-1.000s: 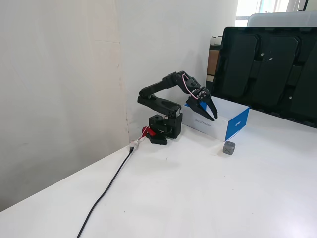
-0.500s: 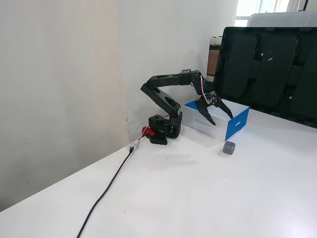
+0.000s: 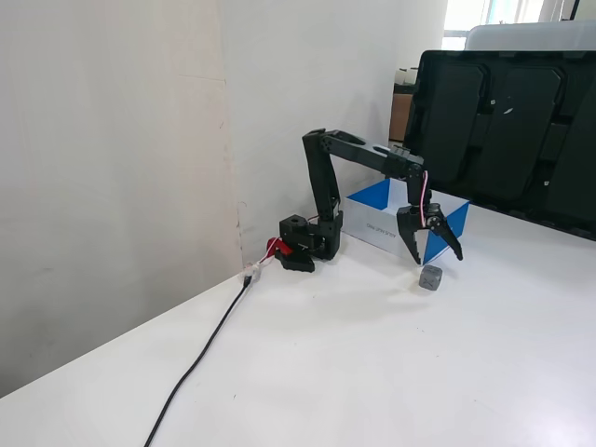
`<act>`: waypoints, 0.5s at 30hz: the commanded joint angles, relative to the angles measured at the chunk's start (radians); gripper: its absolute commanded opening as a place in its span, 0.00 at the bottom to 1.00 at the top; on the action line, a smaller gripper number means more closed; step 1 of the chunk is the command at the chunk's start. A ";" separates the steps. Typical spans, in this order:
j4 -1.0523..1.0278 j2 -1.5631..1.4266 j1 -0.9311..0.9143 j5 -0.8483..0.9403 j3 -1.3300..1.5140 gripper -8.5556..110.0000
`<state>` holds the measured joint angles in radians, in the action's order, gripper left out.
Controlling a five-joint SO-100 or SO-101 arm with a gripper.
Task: Pick the gray block and keep it in the box.
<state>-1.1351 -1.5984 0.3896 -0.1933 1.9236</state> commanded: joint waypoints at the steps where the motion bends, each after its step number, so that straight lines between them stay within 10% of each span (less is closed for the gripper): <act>1: 0.011 0.018 0.014 -0.014 -0.084 0.35; 15: 0.026 0.264 0.038 -0.025 -0.146 0.36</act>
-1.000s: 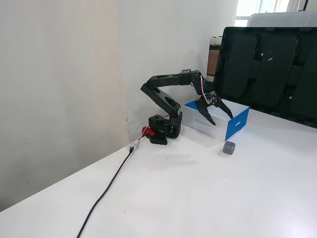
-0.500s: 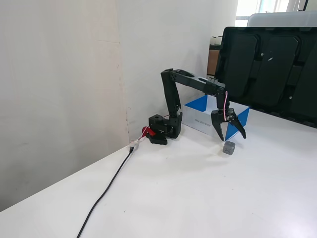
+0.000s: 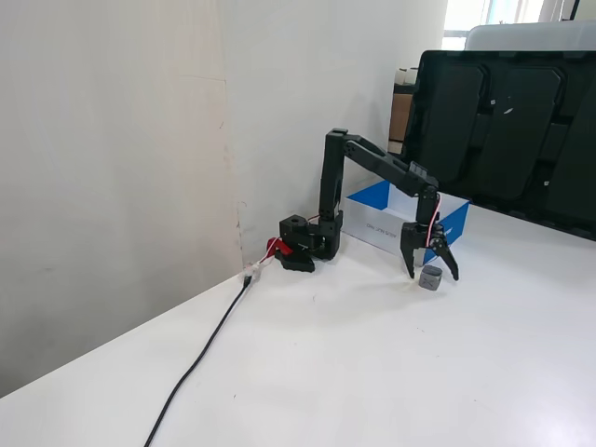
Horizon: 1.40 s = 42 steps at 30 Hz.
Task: Pick the gray block and keep it in the box.
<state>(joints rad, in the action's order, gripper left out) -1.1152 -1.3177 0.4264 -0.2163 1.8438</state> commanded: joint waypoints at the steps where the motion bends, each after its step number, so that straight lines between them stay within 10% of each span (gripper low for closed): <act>1: 0.006 -0.008 0.002 -0.002 -0.074 0.30; 5: 0.005 0.012 -0.003 -0.002 -0.095 0.07; 21: -0.397 -0.430 -0.008 -0.005 -0.368 0.07; 42: -0.365 -0.742 0.888 -0.046 -0.250 0.07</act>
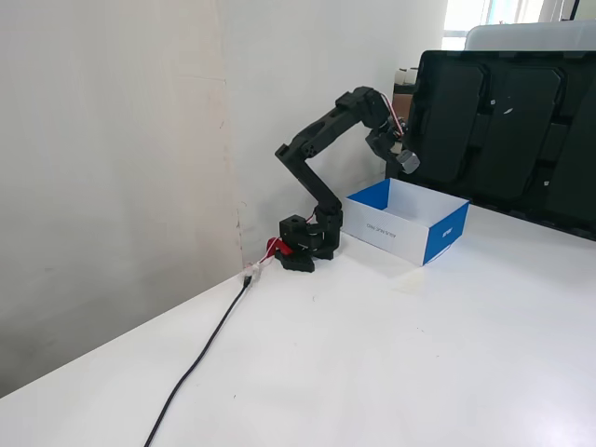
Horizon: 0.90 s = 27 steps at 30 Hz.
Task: Pick the gray block and keep it in the box.
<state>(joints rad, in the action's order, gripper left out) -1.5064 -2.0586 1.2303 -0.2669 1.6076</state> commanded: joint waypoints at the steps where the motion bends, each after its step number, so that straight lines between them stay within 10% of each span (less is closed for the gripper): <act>1: 0.029 0.032 0.098 -0.005 -0.015 0.09; 10: 0.221 0.169 0.029 -0.002 0.106 0.37; 27: 0.077 0.012 -0.575 0.006 0.098 0.07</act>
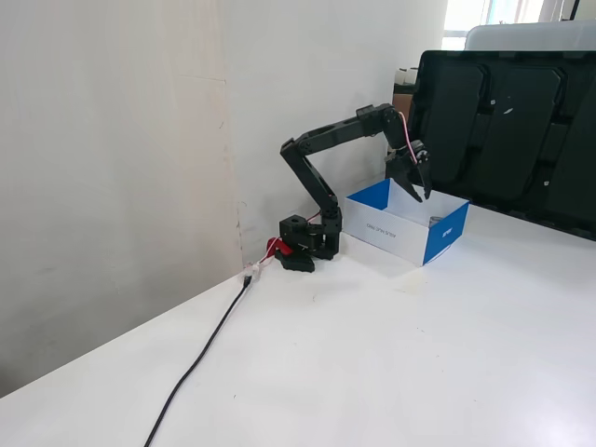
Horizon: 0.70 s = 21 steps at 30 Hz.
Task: Pick the gray block and keep it in the box.
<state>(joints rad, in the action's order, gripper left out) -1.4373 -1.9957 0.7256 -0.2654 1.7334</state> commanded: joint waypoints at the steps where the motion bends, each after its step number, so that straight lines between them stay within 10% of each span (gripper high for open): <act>1: 0.017 -0.057 -0.121 0.005 -0.015 0.07; 21: 0.549 -0.667 -0.657 0.206 0.893 0.07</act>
<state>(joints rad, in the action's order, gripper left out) -0.9189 -2.6308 0.0828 -0.0706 2.6262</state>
